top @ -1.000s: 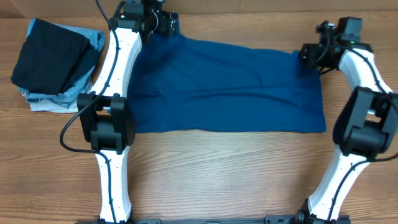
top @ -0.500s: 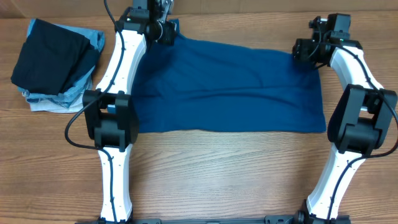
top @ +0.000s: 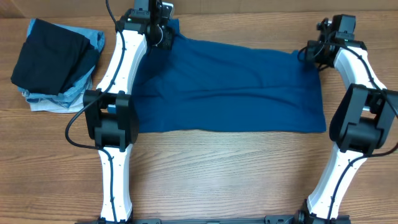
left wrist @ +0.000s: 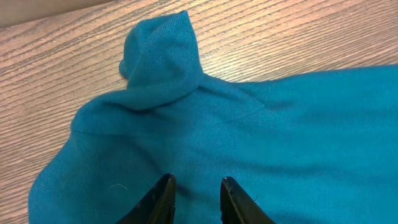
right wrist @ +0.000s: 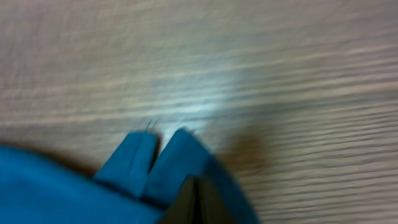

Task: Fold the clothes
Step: 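Pull the far corners apart with both grippers to smooth the shirt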

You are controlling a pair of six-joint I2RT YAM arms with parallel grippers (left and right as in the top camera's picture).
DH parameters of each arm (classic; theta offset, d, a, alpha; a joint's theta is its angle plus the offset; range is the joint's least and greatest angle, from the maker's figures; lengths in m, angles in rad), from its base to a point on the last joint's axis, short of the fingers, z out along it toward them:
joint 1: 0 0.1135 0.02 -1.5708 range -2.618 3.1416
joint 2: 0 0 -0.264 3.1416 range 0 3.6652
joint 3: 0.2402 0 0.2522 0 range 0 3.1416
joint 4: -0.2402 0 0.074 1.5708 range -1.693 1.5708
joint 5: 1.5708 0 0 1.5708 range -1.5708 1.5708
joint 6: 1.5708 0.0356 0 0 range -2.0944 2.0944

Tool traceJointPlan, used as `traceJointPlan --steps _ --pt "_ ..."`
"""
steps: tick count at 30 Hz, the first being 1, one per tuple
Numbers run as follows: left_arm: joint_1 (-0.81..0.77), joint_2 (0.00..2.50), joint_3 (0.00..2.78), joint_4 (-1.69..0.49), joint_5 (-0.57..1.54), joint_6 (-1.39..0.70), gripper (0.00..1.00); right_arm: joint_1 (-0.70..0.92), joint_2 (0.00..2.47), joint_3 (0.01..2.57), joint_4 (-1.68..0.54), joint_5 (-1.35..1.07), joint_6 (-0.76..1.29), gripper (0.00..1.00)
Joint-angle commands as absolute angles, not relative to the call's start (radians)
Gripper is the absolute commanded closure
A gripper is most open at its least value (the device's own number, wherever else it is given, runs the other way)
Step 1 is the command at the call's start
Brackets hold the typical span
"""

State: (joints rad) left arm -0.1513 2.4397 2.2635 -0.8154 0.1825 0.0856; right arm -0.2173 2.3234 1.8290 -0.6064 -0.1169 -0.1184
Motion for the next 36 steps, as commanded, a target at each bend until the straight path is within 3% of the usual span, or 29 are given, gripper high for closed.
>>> traceJointPlan --steps 1,6,7,9,12,20,29,36 --pt "-0.158 2.465 2.273 -0.816 0.173 0.097 0.72 -0.22 2.37 1.851 -0.659 -0.251 -0.166 0.96" --pt "-0.158 2.466 2.273 -0.816 0.173 0.097 0.67 -0.22 2.385 1.851 -0.682 -0.263 -0.191 0.96" --pt "-0.158 2.466 2.273 -0.821 0.173 0.097 0.69 -0.22 2.386 1.851 -0.676 -0.263 -0.191 0.96" --pt "-0.158 2.466 2.273 -0.852 0.174 0.097 0.83 -0.22 2.386 1.85 -0.659 -0.246 -0.191 0.96" --pt "-0.158 2.466 2.273 -0.914 0.173 0.071 0.9 -0.22 2.386 1.85 -0.649 -0.225 -0.191 0.96" --pt "-0.158 2.551 2.252 -0.902 0.165 0.07 0.9 -0.22 2.386 1.79 -0.566 -0.224 -0.191 0.96" --pt "-0.157 2.613 2.252 -0.902 0.1 0.048 0.91 -0.223 2.405 1.79 -0.525 -0.05 -0.191 0.96" --pt "-0.156 2.613 2.252 -0.916 0.085 0.049 0.92 -0.319 2.463 1.81 -0.45 0.013 -0.138 0.96"
